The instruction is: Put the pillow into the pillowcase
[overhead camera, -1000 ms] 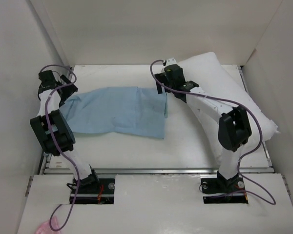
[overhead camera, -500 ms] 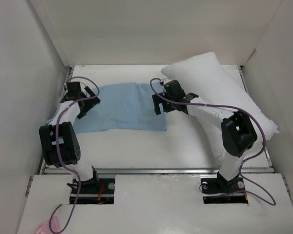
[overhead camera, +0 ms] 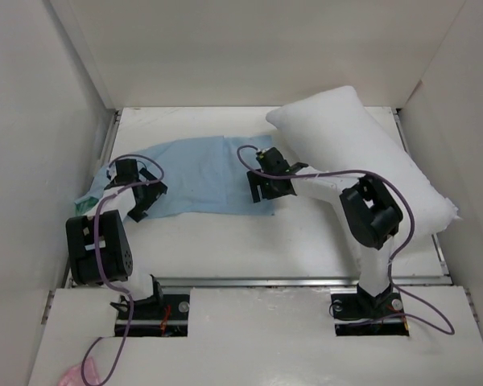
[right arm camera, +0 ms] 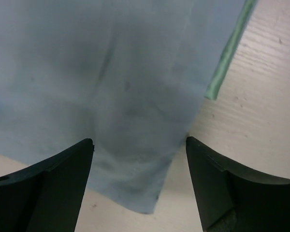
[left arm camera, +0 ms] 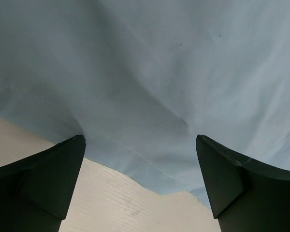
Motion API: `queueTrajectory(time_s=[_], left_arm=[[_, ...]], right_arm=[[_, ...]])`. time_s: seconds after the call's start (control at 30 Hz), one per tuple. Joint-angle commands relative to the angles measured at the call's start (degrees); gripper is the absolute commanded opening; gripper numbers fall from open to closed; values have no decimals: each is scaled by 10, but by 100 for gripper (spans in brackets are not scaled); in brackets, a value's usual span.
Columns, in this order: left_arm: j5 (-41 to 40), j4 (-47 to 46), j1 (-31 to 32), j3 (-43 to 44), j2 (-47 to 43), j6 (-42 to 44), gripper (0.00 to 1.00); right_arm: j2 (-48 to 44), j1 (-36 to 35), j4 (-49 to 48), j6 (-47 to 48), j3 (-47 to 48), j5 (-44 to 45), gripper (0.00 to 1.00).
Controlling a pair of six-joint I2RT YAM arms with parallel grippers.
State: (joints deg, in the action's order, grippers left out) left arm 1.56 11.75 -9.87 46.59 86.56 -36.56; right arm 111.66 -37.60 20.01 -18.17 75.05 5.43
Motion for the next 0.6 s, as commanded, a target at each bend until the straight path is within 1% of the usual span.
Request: queueTrajectory(time_s=[0.0,0.03,0.07,0.1,0.13,0.17,0.27,0.3,0.33,0.4,0.47,0.57], left_arm=[[2,7,-2,-11,-31,-9,100],[2,13,3,-11,-49,-9,100],[-4,21,9,-11,-60,-9,100],[-16,21,9,-11,-68,-9,100],[-22,34,16,-11,-77,-9,100],[-22,41,26,-11,-92,-9,100],[-55,55,59,-11,-118,-9,100],[-62,55,87,-11,-123,-9,100],[-67,55,100,-16,-123,-18,100],[-67,52,128,-30,-129,-39,100],[-61,47,143,-51,-129,-52,100],[-61,23,143,-67,-106,-84,100]], right_arm=[[31,-3,-21,-41,42,23,82],[31,-8,-21,-42,42,23,75],[31,-13,-21,-42,48,23,63],[26,-13,-37,-42,48,23,46],[19,-13,-38,-48,48,23,6],[9,-13,-38,-48,48,23,0],[-45,-13,-31,-33,60,23,0],[-59,-13,-26,-33,72,32,0],[-85,-13,-15,-26,78,32,0],[-107,-13,-2,-20,92,32,0],[-130,-13,27,-20,99,26,0],[-165,-13,49,-20,94,17,0]])
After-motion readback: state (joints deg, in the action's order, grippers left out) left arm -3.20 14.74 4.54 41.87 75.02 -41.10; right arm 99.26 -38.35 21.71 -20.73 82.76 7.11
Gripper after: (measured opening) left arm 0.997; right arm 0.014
